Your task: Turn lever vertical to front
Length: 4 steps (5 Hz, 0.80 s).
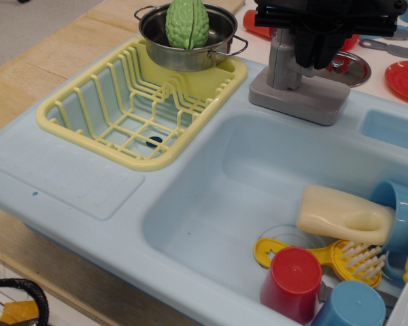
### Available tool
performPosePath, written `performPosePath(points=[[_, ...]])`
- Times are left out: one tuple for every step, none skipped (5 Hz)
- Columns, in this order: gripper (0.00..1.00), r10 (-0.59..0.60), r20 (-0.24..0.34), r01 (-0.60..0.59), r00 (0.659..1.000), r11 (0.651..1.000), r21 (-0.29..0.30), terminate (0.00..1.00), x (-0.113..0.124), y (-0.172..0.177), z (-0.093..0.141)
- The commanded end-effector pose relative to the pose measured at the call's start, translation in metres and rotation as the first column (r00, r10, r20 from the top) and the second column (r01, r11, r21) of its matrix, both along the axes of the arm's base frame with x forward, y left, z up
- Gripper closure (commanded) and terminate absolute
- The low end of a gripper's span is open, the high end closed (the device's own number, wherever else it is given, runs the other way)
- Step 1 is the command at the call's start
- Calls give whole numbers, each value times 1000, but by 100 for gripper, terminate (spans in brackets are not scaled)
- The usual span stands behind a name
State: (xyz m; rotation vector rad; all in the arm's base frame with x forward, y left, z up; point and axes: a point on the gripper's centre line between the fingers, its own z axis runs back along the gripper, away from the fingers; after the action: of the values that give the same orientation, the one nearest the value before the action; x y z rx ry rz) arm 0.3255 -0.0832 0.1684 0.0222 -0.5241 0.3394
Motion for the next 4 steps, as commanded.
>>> performPosePath(points=[[100, 45, 54, -42, 998, 998, -57, 0, -22, 3, 2], [100, 68, 44, -65, 997, 995, -80, 0, -33, 3, -4], [100, 83, 9, -82, 996, 990, -112, 0, -37, 3, -10], [100, 99, 1, -98, 995, 986, -136, 0, -42, 2, -15]])
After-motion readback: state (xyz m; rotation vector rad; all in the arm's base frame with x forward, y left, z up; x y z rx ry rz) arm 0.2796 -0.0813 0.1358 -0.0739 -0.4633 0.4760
